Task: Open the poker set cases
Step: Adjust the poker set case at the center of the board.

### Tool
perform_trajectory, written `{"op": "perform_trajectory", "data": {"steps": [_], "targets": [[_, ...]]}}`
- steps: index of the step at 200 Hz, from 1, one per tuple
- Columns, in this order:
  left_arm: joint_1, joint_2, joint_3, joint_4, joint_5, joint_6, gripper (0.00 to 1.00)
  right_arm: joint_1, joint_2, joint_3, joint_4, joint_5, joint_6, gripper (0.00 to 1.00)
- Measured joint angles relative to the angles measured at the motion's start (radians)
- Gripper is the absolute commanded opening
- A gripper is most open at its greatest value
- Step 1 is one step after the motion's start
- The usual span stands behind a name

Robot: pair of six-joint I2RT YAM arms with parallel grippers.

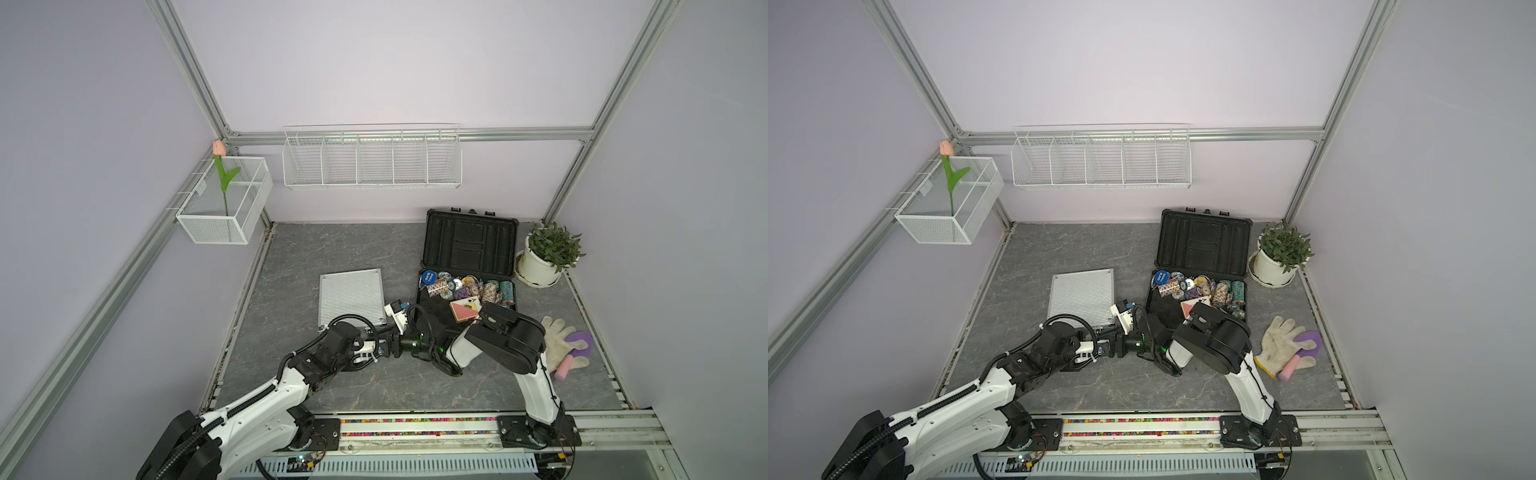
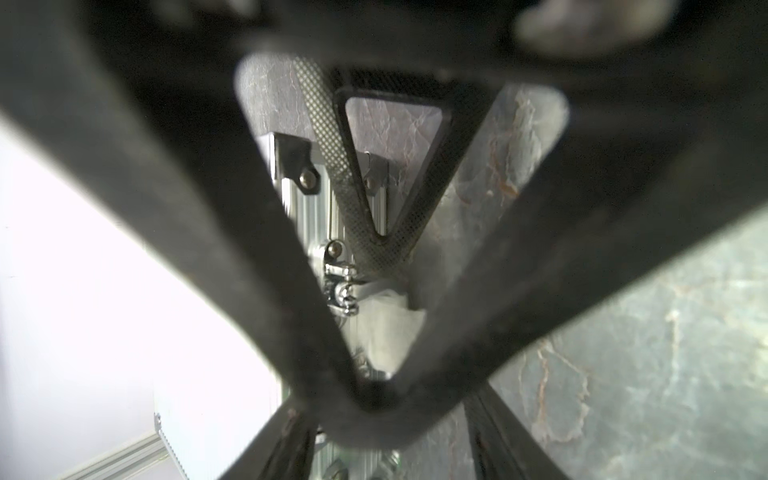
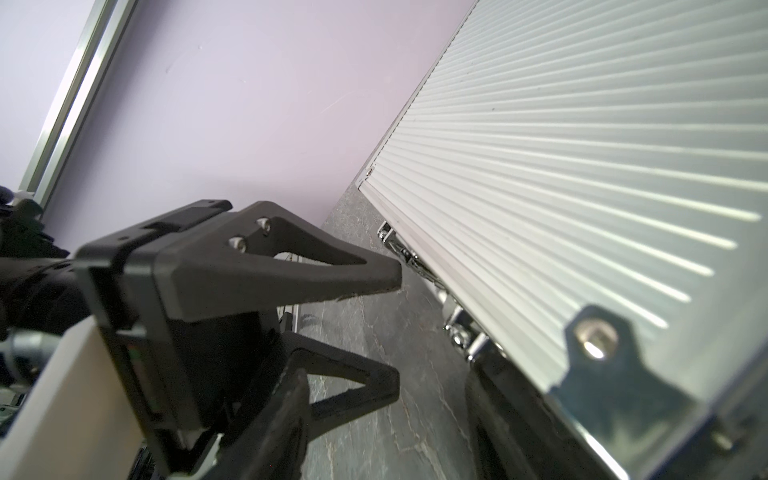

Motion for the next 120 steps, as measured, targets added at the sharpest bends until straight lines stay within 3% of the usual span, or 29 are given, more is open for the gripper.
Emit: {"op": "perform_trajectory", "data": {"steps": [40,91,120], "targets": [[-0.003,-0.085,0.011,-0.032,-0.045,-0.060,0.59,0.002,-0.021,0.000,0.025,0.018,0.009,0.65],[-0.002,-0.486,0.098,-0.031,-0.143,-0.269,0.59,0.008,-0.077,-0.042,0.113,0.082,0.001,0.67],[0.000,-0.567,0.137,-0.015,-0.232,-0.439,0.68,0.015,-0.074,-0.046,0.114,0.114,-0.008,0.68]]}}
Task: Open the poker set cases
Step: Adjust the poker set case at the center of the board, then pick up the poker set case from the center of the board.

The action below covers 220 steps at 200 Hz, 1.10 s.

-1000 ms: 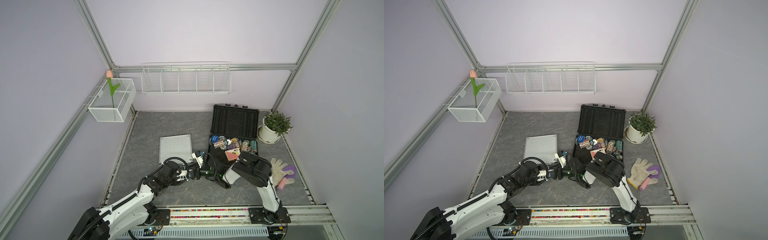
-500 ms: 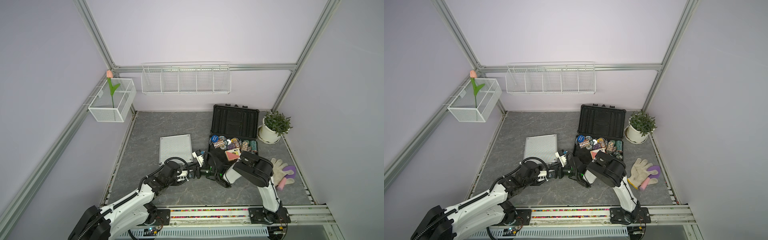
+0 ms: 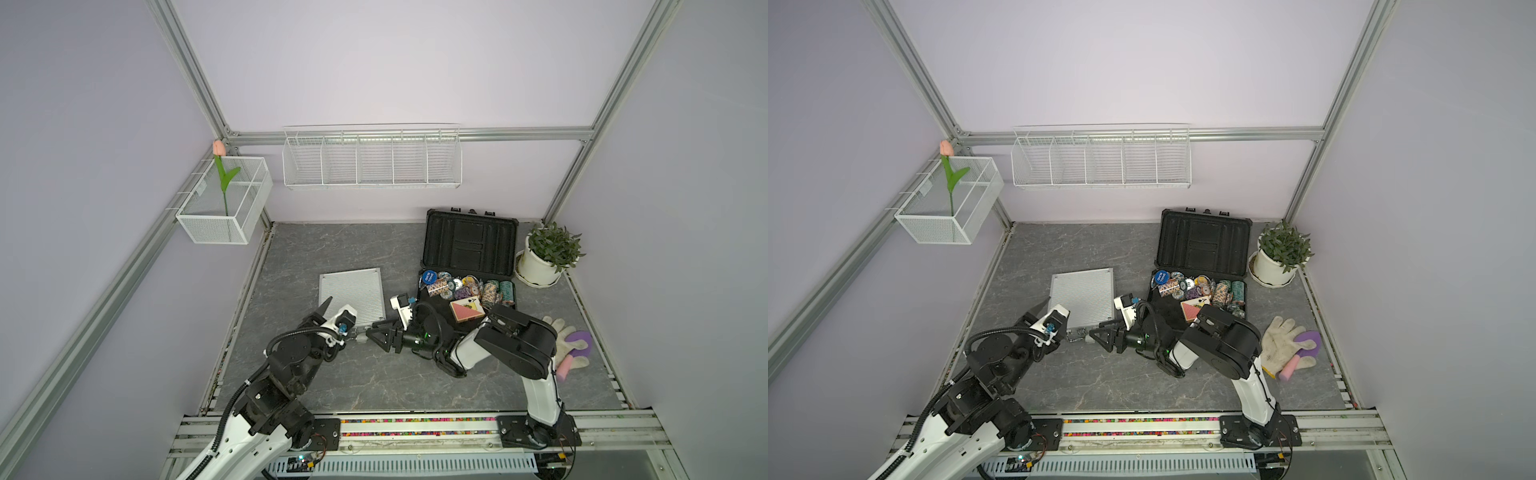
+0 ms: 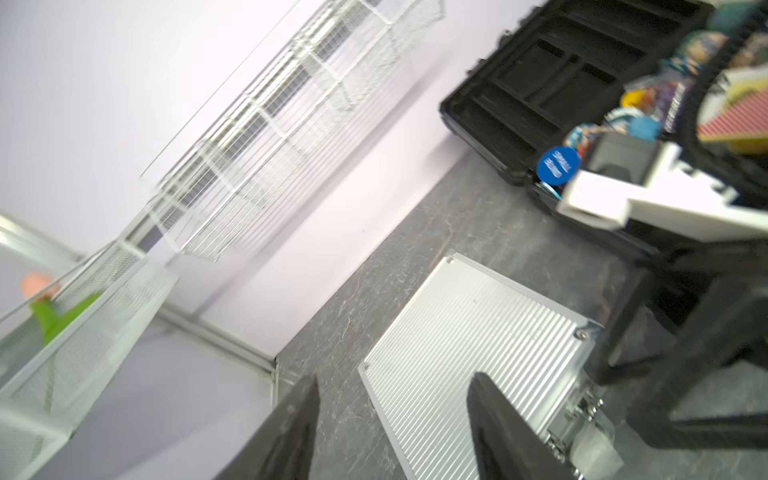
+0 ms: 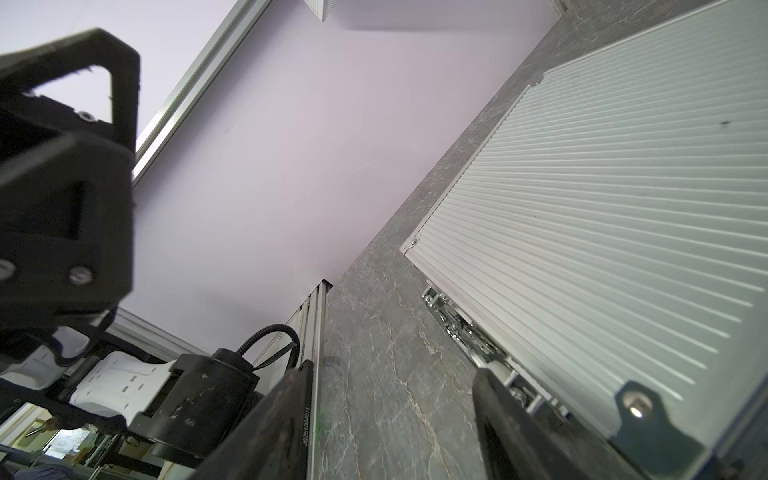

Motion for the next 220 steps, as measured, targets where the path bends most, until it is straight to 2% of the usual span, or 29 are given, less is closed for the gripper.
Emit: {"op": "perform_trajectory", "data": {"steps": [10,21,48,63,75,87,100,152,197,220], "targets": [[0.011,0.014,0.023,-0.004,-0.050,-0.079,0.74,0.008,0.002,-0.002,0.000,0.015,-0.010,0.68],[0.034,0.053,0.062,-0.022,-0.098,-0.182,0.75,0.020,0.006,-0.004,0.003,0.033,-0.024,0.69],[0.169,0.285,0.260,-0.172,-0.163,-0.450,0.77,0.060,0.016,-0.006,-0.003,0.090,-0.068,0.70],[0.306,0.449,0.404,-0.269,-0.128,-0.599,0.78,0.079,0.016,-0.006,-0.021,0.128,-0.090,0.70],[0.438,0.568,0.483,-0.324,-0.043,-0.706,0.79,0.089,0.016,-0.006,-0.042,0.155,-0.103,0.71],[0.551,0.655,0.503,-0.344,0.048,-0.795,0.79,0.092,0.016,-0.006,-0.070,0.182,-0.113,0.72],[0.618,0.723,0.495,-0.362,0.118,-0.870,0.80,0.092,0.016,-0.005,-0.106,0.206,-0.120,0.73],[0.639,0.892,0.449,-0.327,0.279,-1.079,0.81,0.092,0.036,0.027,-0.221,0.264,-0.124,0.79],[0.640,1.014,0.386,-0.267,0.368,-1.156,0.80,0.093,0.077,0.094,-0.230,0.246,-0.127,0.79],[0.640,1.073,0.383,-0.256,0.420,-1.176,0.79,0.092,0.110,0.133,-0.214,0.239,-0.126,0.76]]}}
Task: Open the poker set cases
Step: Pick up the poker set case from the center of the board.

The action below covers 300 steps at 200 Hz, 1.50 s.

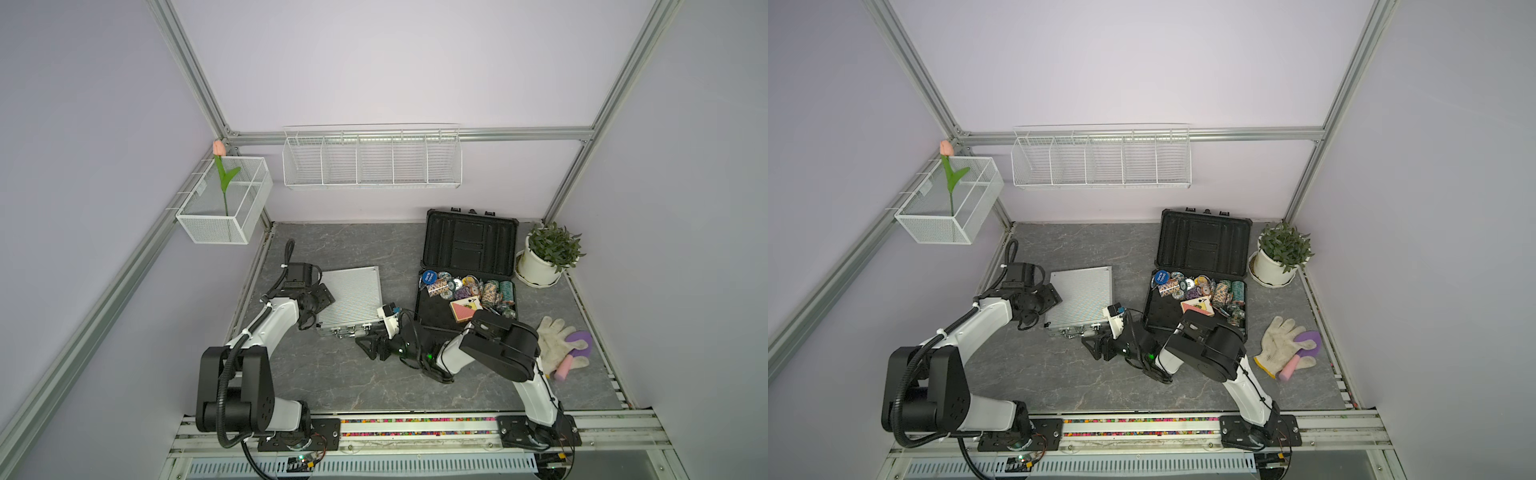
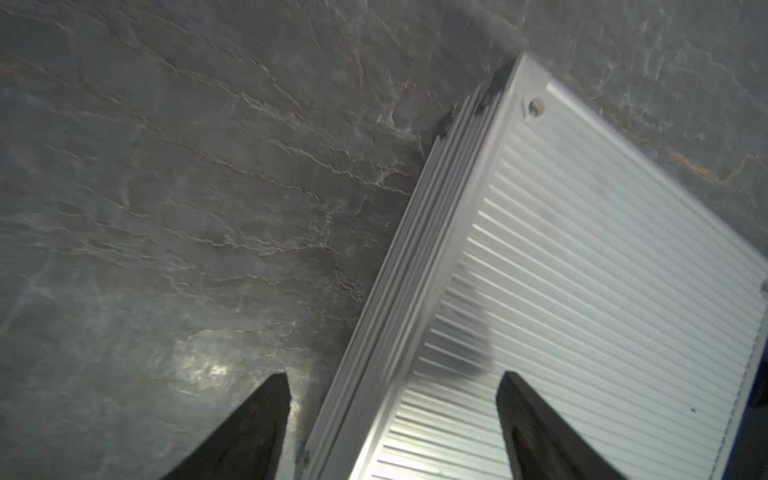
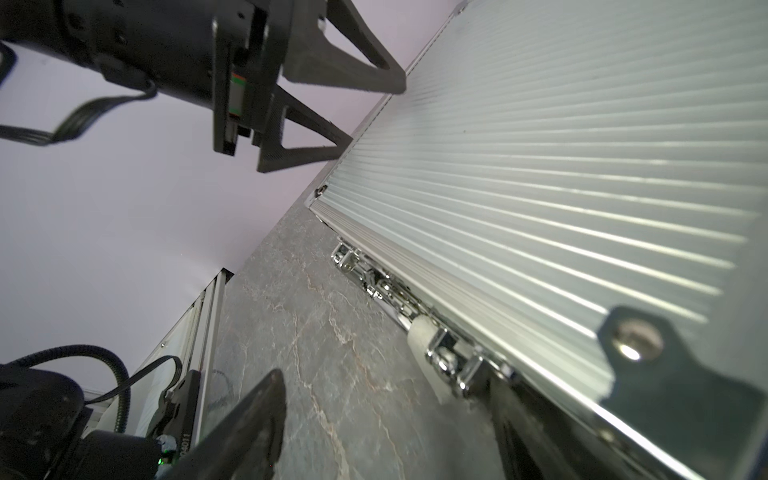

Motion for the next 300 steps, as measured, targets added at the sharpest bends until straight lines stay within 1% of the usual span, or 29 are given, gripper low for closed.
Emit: {"op": "perform_trajectory", "data": {"steps": [33,74,118,154,184,213,244,284,300], "targets": [[0.009,0.024,-0.016,0.077,0.086,-0.031,0.76,-0.005,0.031,0.010,0.053,-0.027,0.006,0.69],[0.021,0.023,-0.058,0.160,0.136,-0.067,0.76,-0.008,0.047,0.007,0.093,-0.060,0.018,0.64],[0.019,0.014,-0.075,0.175,0.165,-0.085,0.76,-0.003,0.046,0.007,0.098,-0.069,0.050,0.64],[0.016,-0.004,-0.079,0.149,0.162,-0.082,0.77,-0.008,0.046,0.007,0.092,-0.049,0.135,0.66],[0.013,-0.013,-0.079,0.129,0.159,-0.079,0.77,-0.022,0.045,0.006,0.093,-0.032,0.211,0.64],[0.013,-0.018,-0.079,0.118,0.156,-0.075,0.77,-0.028,0.045,0.006,0.087,-0.014,0.280,0.59],[0.012,-0.018,-0.080,0.117,0.155,-0.069,0.77,-0.030,0.043,0.007,0.064,0.003,0.330,0.52],[0.012,-0.021,-0.082,0.117,0.156,-0.066,0.77,-0.035,0.044,0.008,0.051,0.008,0.378,0.36],[0.012,-0.024,-0.084,0.116,0.155,-0.065,0.77,-0.035,0.046,0.011,0.051,0.005,0.396,0.33]]}}
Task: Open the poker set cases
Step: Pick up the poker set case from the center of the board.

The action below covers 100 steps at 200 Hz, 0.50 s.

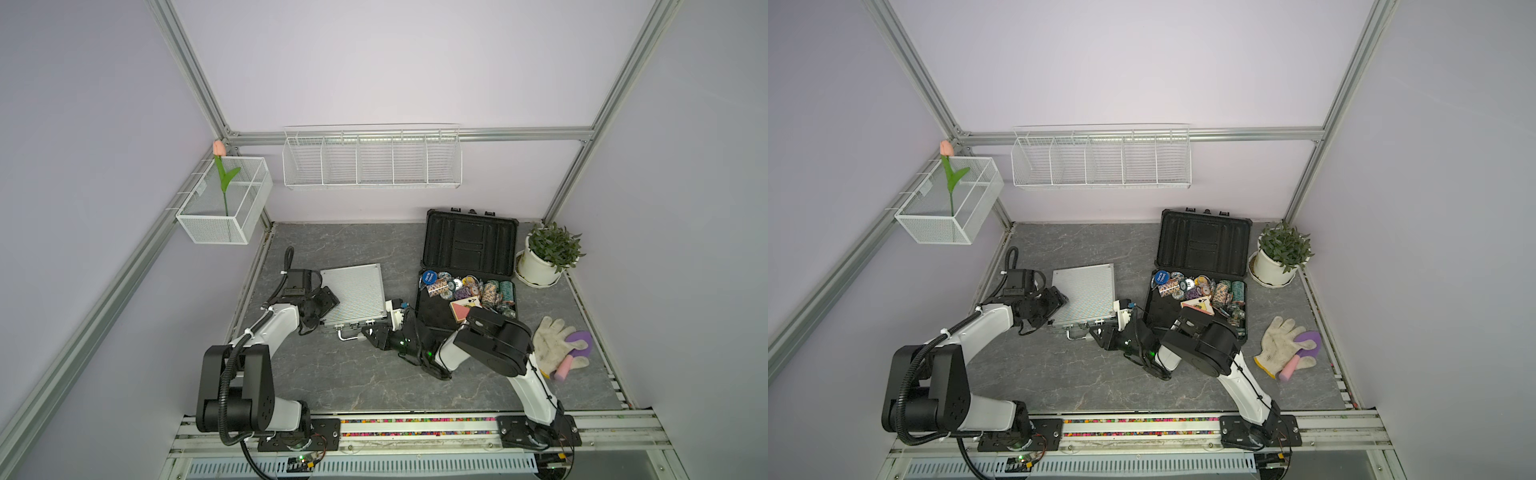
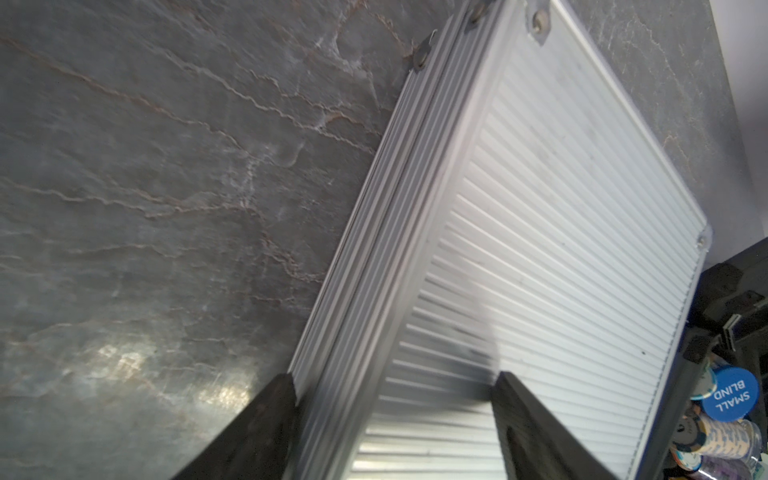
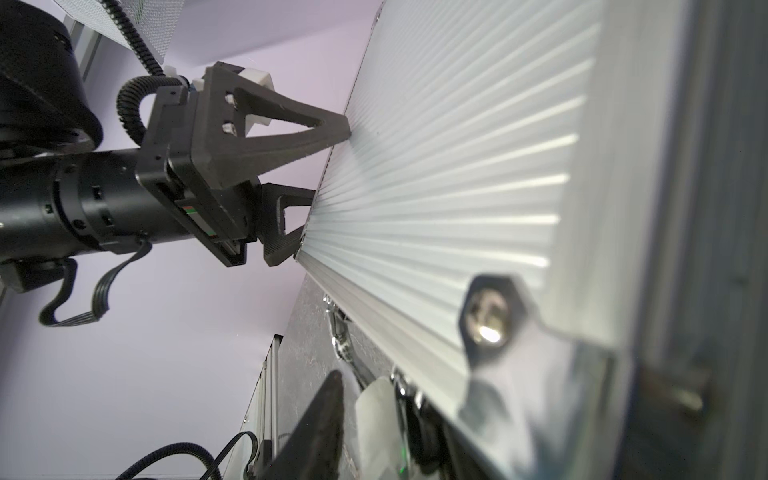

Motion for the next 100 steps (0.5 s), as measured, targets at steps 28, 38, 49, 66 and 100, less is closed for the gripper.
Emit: {"op": "perform_trajectory", "data": {"steps": [28,38,49,66,100], "targets": [[0.000,-0.010,-0.003,-0.005,-0.005,0.003,0.77,0.000,0.003,0.010,-0.006,-0.004,0.021,0.28],[0.000,-0.013,-0.004,-0.006,-0.009,0.003,0.77,-0.001,0.003,0.012,-0.011,-0.004,0.030,0.25],[0.000,-0.017,-0.005,-0.011,-0.011,0.004,0.77,-0.001,0.003,0.015,-0.017,-0.004,0.037,0.17],[0.000,-0.031,-0.006,-0.019,-0.017,0.007,0.77,-0.003,0.003,0.016,-0.021,-0.007,0.071,0.07],[-0.001,-0.135,-0.004,-0.076,-0.034,0.031,0.77,-0.008,-0.009,-0.004,-0.023,-0.019,0.127,0.07]]}}
